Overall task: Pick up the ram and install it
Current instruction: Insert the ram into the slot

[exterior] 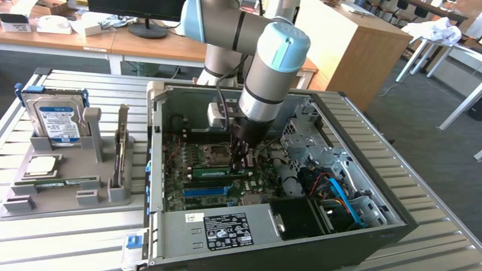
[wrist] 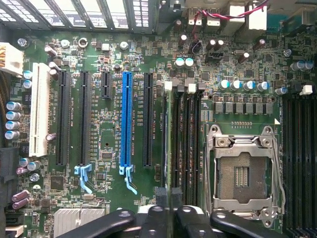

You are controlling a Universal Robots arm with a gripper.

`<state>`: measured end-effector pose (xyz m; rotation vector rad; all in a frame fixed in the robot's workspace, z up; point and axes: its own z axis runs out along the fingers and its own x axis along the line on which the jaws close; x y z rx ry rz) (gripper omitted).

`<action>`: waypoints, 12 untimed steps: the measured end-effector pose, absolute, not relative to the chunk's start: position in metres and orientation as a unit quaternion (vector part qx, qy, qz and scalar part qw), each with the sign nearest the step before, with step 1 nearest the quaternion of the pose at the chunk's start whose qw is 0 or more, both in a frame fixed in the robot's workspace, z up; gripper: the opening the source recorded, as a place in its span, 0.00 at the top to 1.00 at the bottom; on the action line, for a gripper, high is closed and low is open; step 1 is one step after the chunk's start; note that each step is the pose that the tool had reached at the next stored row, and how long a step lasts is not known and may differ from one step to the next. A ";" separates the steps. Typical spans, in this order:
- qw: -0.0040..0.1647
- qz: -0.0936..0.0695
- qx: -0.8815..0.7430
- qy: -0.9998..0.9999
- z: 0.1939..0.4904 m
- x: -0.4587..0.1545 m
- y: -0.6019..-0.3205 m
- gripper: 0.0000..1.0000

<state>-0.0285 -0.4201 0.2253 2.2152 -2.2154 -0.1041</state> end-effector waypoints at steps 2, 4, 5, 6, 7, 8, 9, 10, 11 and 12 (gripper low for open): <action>0.004 -0.033 0.707 -0.707 0.225 -0.028 -0.420 0.75; 0.004 -0.033 0.707 -0.707 0.225 -0.028 -0.420 0.75; 0.004 -0.033 0.707 -0.707 0.225 -0.028 -0.420 0.75; 0.004 -0.033 0.707 -0.707 0.225 -0.028 -0.420 0.75; 0.004 -0.033 0.707 -0.707 0.225 -0.028 -0.420 0.75; 0.004 -0.033 0.707 -0.707 0.225 -0.028 -0.420 0.75; 0.004 -0.033 0.707 -0.707 0.225 -0.028 -0.420 0.75; 0.004 -0.033 0.707 -0.707 0.225 -0.028 -0.420 0.75; 0.004 -0.033 0.707 -0.707 0.225 -0.028 -0.420 0.75; 0.004 -0.033 0.707 -0.707 0.226 -0.028 -0.420 0.75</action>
